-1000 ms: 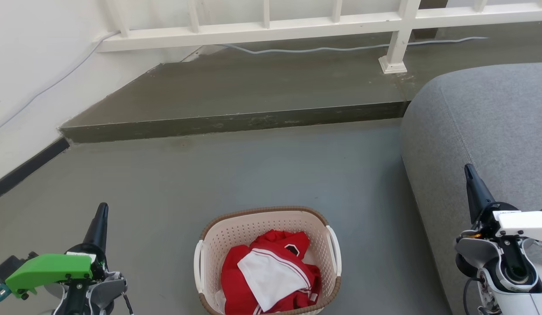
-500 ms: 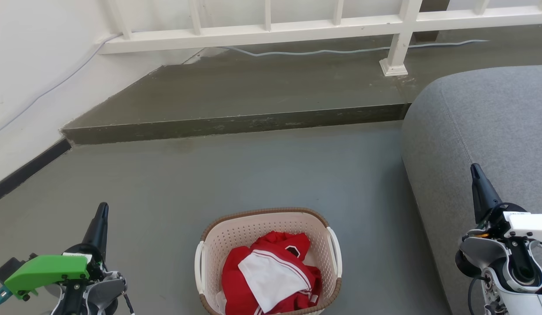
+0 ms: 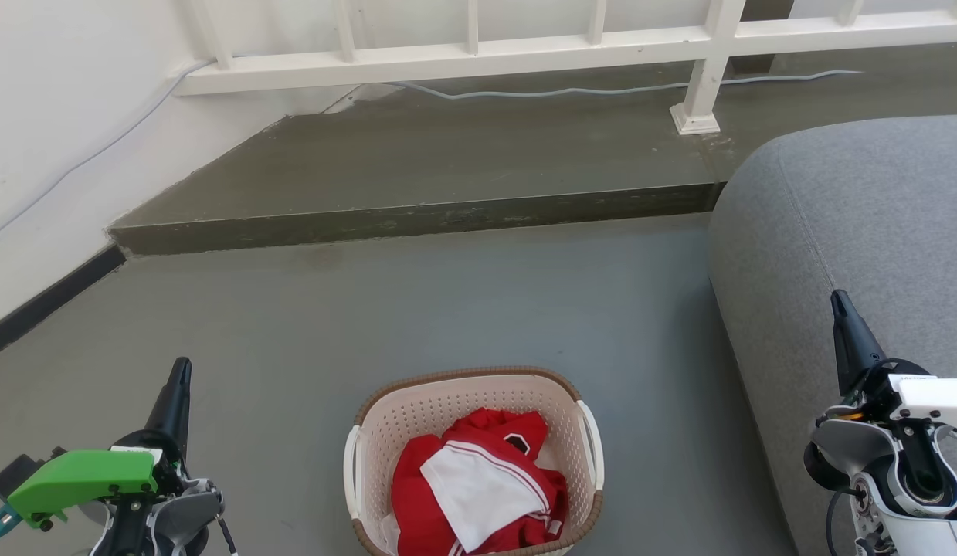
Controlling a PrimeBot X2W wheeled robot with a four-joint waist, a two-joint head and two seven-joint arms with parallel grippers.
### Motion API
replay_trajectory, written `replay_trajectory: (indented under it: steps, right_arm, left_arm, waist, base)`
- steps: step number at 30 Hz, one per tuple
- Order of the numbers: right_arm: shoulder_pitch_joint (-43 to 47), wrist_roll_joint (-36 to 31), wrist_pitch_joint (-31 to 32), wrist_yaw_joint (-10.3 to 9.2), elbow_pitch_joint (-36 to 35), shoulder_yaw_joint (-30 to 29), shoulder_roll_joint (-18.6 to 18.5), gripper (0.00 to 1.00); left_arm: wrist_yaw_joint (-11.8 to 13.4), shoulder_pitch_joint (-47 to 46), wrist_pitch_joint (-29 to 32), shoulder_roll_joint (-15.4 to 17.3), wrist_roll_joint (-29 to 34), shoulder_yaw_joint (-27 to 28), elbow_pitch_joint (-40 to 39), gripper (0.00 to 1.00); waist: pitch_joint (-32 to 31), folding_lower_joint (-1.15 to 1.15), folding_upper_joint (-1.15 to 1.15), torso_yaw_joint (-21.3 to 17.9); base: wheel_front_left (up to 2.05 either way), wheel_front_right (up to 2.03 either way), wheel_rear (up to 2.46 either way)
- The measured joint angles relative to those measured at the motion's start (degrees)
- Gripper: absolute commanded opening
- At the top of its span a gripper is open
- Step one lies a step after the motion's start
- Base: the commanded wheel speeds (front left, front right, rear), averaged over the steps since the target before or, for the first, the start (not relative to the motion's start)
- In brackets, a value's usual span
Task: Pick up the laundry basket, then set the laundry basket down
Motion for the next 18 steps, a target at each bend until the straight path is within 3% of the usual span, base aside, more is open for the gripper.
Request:
replay_trajectory:
  steps: [18]
  right_arm:
    - [0.0,0.0,0.01,0.0,0.21,-0.08,0.03,0.0]
  left_arm:
    - [0.0,0.0,0.14,-0.02,0.0,0.03,-0.01,0.0]
  waist:
    - [0.0,0.0,0.0,-0.01]
  base:
    - [0.0,0.0,0.0]
